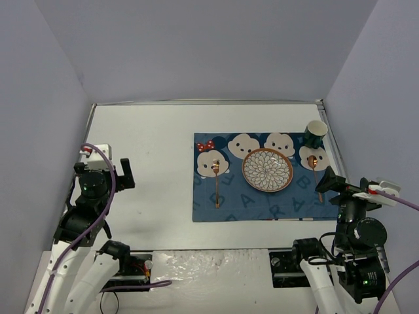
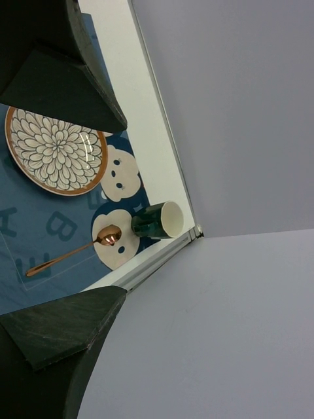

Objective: Set the dinner table for one person

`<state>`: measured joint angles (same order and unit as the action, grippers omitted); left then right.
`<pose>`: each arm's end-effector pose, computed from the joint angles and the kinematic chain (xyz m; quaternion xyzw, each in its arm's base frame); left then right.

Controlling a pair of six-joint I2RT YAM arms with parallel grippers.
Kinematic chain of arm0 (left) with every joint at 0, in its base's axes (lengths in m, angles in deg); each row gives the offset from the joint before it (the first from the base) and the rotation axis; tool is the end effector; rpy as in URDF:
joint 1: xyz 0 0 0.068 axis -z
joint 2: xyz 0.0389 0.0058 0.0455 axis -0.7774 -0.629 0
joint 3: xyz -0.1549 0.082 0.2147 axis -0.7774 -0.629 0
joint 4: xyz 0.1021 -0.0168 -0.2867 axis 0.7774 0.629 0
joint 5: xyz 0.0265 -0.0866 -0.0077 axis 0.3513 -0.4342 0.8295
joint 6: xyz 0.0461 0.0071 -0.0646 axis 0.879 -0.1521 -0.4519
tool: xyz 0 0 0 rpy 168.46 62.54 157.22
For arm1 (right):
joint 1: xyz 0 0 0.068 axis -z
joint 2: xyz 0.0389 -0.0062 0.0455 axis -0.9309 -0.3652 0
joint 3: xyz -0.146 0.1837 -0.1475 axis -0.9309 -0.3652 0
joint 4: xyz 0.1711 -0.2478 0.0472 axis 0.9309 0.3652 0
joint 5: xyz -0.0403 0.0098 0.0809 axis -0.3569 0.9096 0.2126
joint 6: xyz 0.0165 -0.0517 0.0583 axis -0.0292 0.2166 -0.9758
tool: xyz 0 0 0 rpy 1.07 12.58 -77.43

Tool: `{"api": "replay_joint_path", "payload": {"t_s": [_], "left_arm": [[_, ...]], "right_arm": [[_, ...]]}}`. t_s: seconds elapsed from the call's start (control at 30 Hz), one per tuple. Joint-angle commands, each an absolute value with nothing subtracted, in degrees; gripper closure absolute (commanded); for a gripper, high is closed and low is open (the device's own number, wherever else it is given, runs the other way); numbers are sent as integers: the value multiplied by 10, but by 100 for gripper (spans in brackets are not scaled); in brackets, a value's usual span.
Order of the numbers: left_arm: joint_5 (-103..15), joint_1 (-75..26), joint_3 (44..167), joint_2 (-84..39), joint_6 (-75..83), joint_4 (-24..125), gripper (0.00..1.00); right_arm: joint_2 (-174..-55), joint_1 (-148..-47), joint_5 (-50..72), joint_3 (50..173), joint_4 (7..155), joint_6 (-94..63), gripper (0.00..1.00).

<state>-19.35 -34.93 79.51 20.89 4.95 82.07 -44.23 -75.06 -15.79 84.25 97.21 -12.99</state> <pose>0.1932 -0.0353 0.3468 -0.0503 0.7915 -0.0264 0.6086 0.0826 -0.0128 0.4377 0.1235 0.5645 -0.0160 0.8160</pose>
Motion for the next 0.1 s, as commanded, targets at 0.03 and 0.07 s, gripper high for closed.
{"api": "replay_joint_path", "payload": {"t_s": [0.03,0.07], "left_arm": [[-209,-353,805,195,44,782,3],[-211,-353,805,194,44,782,3]], "right_arm": [[-459,-755,-149,848,925,-116,0],[-459,-755,-149,849,925,-115,0]]}}
